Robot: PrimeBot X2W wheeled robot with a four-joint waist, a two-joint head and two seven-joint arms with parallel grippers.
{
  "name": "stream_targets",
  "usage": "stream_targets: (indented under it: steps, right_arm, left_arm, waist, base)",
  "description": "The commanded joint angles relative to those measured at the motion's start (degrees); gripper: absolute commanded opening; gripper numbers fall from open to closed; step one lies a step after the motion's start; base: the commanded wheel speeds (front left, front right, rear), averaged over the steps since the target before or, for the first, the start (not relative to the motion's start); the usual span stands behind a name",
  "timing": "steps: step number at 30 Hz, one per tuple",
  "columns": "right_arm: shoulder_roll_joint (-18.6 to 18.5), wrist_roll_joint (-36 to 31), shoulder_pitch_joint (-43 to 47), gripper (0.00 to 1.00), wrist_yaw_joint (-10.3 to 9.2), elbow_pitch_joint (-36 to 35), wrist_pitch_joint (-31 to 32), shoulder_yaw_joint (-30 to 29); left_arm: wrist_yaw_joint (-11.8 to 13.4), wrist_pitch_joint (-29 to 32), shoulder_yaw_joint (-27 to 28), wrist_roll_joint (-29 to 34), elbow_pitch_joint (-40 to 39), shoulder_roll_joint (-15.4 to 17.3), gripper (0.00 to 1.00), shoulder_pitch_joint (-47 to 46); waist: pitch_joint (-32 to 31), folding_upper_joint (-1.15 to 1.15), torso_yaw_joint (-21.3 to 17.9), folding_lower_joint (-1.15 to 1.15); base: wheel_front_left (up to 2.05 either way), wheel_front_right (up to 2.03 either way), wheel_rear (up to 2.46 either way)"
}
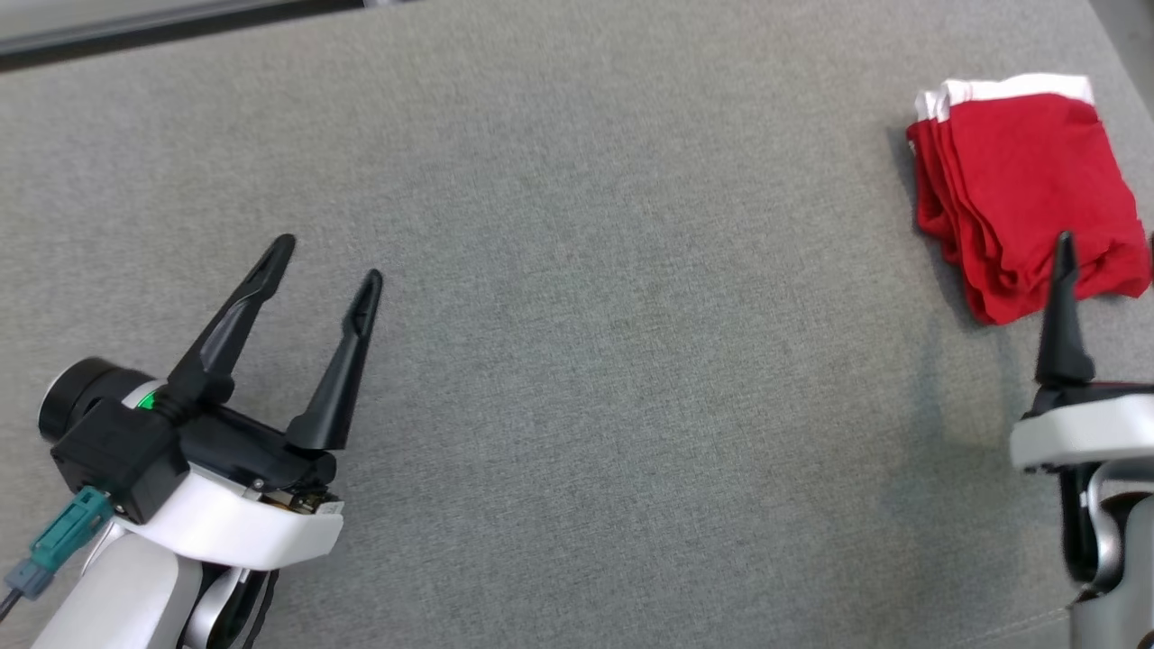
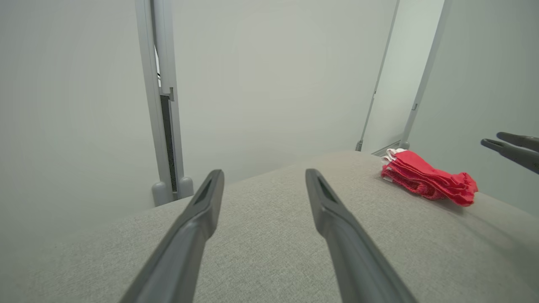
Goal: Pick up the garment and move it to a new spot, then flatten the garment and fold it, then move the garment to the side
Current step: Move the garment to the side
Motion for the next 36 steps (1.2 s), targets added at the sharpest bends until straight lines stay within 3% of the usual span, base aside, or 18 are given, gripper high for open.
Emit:
stream_targets:
  steps: [1, 11, 19, 23, 29, 36]
  right_arm:
    - [-0.1, 1.0, 0.6, 1.0, -0.12, -0.2, -0.4, 0.5]
    - [0.0, 7.9, 7.1, 1.0, -0.12, -1.4, -2.2, 9.8]
    - [0.0, 9.2, 9.7, 1.0, -0.12, -1.0, -1.4, 12.0]
    - [0.0, 9.5, 11.5, 1.0, -0.12, -0.4, -0.6, 12.3]
    - [0.0, 9.0, 15.2, 1.0, -0.12, -0.1, 0.9, 13.1]
    - [0.0, 9.0, 19.5, 1.0, -0.11, -1.5, 2.8, 12.8]
  left_arm:
    - [0.2, -0.3, 0.4, -0.4, 0.4, 0.0, 1.0, 0.6]
    - [3.5, -0.8, 6.7, -3.5, 6.3, -3.4, 1.0, 5.5]
    - [5.4, -0.8, 13.0, -3.4, 10.3, -6.6, 1.0, 9.5]
    - [4.9, -0.8, 14.6, -2.5, 11.9, -7.4, 1.0, 12.2]
    - [3.8, -0.8, 12.7, -0.3, 13.4, -7.9, 1.0, 16.6]
    - [4.6, 0.0, 10.5, 0.9, 14.2, -8.0, 1.0, 20.1]
  waist:
    - [-2.1, 0.0, 1.0, 0.0]
    - [-8.6, 0.0, 9.0, 0.0]
    - [-13.5, 0.0, 13.7, 0.0]
    - [-16.2, 0.0, 14.5, 0.0]
    - [-20.8, 0.0, 14.1, 0.0]
    - [-24.8, 0.0, 13.6, 0.0]
  base:
    - [0.0, 0.0, 0.0]
    - [0.0, 0.0, 0.0]
    - [0.0, 0.0, 0.0]
    - [0.0, 0.0, 0.0]
    - [0.0, 0.0, 0.0]
    - [0.0, 0.0, 0.0]
